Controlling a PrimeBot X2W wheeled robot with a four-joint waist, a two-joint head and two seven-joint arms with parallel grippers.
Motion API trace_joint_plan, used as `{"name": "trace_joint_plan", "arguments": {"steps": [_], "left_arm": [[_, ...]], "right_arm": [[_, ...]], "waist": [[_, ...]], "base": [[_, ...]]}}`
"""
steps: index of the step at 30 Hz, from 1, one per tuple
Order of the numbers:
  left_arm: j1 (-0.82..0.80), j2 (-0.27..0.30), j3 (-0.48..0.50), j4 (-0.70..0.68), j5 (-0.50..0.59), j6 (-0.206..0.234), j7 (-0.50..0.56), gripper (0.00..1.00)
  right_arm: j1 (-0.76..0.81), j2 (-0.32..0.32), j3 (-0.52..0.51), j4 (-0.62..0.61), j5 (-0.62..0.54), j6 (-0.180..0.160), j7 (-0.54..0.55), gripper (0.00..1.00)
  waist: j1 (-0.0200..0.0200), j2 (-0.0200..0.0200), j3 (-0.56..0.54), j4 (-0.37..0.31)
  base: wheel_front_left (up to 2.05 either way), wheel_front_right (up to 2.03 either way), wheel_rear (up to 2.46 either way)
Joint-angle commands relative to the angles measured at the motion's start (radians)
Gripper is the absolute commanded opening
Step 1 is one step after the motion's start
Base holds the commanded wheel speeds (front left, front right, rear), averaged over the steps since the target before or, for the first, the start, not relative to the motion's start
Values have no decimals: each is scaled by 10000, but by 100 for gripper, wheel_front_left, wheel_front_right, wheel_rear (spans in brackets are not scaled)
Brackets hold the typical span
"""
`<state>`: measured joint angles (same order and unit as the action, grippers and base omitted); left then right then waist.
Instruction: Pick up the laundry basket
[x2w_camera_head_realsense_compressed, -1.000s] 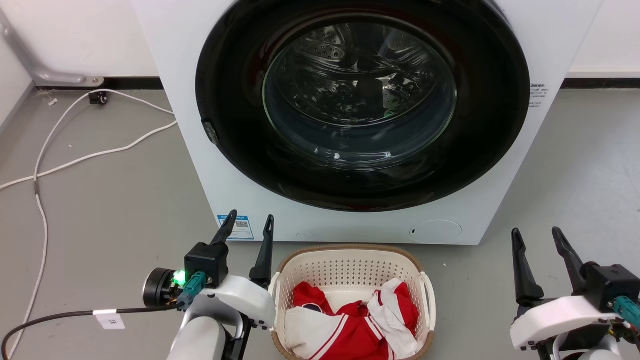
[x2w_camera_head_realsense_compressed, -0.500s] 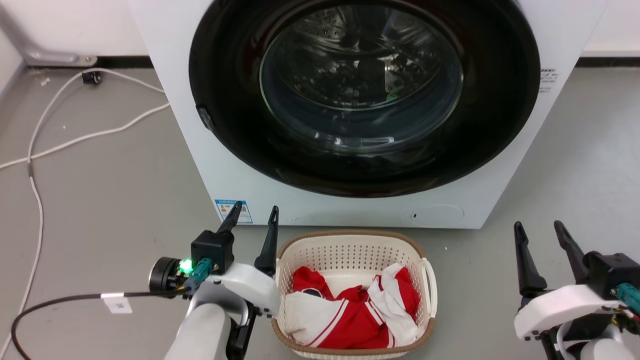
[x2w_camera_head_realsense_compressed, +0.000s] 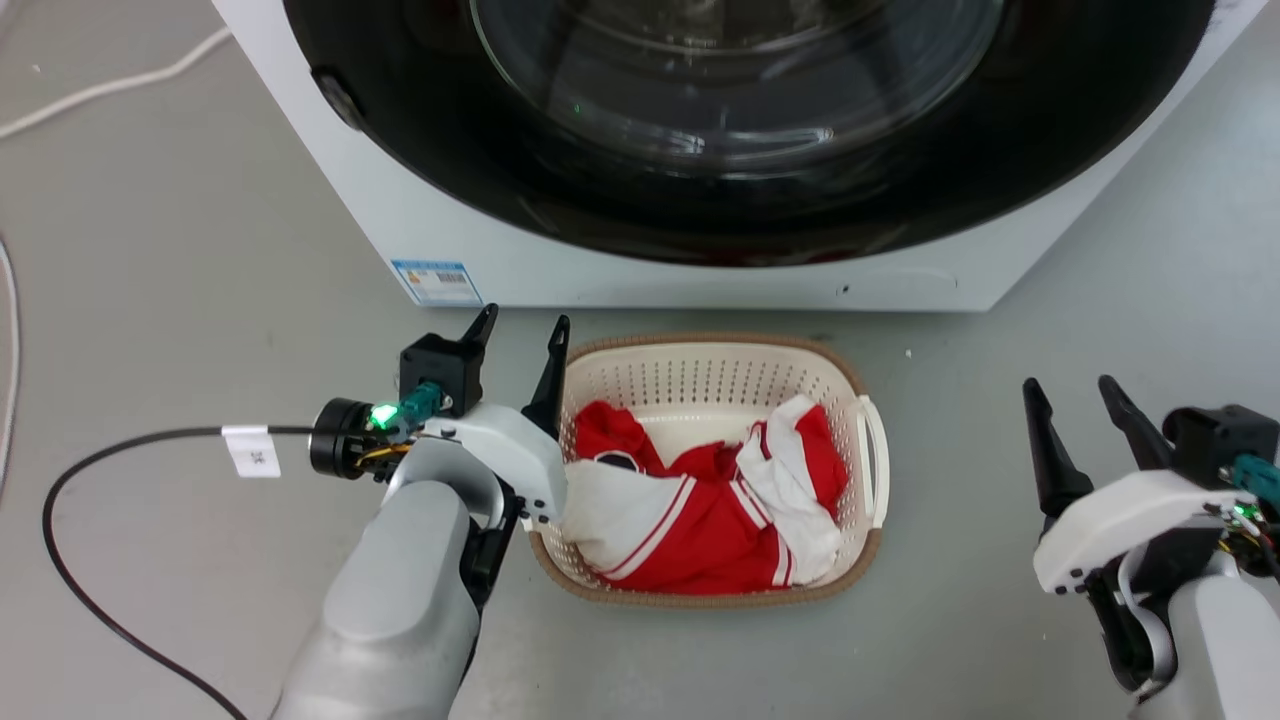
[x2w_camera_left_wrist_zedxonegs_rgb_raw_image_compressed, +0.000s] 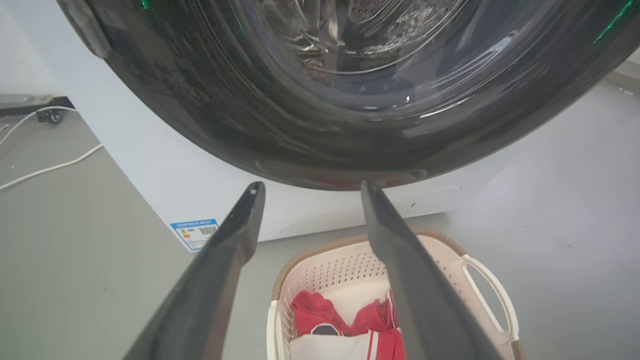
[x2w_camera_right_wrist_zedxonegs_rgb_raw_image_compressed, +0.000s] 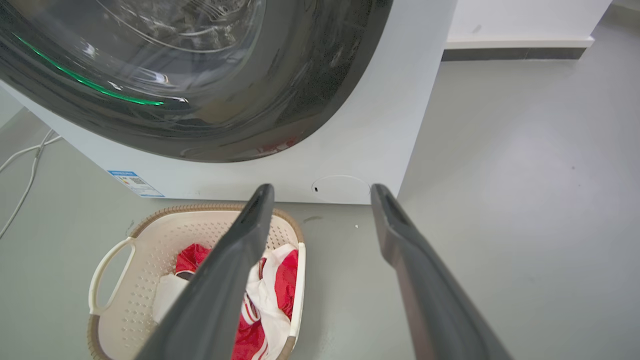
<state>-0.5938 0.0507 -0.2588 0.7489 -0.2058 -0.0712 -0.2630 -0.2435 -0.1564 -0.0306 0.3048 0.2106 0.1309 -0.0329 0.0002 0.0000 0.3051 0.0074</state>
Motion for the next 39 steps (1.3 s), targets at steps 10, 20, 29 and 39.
{"name": "trace_joint_plan", "arguments": {"steps": [10,20,29,39], "left_arm": [[-1744,255,-168,2734,-156,-391,157,100],[-3035,472,-337,4356,-548,-563,665,100],[-3856,856,-396,4954,-923,-594,1134,100],[-4416,1078,-698,5112,-1448,-600,1679,100]], "right_arm": [[-1850,-274,1362,2151,921,-3,146,100],[-3496,-379,2831,4135,1756,-3,-51,100],[-4807,-331,3886,5404,2369,-3,-536,100],[-5999,-175,4997,6579,3016,-3,-741,100]], "waist": [[-2,0,1949,-354],[-2,0,3286,-599],[-2,0,4433,-796],[-2,0,5218,-850]], "base": [[0,0,0],[0,0,0],[0,0,0],[0,0,0]]}}
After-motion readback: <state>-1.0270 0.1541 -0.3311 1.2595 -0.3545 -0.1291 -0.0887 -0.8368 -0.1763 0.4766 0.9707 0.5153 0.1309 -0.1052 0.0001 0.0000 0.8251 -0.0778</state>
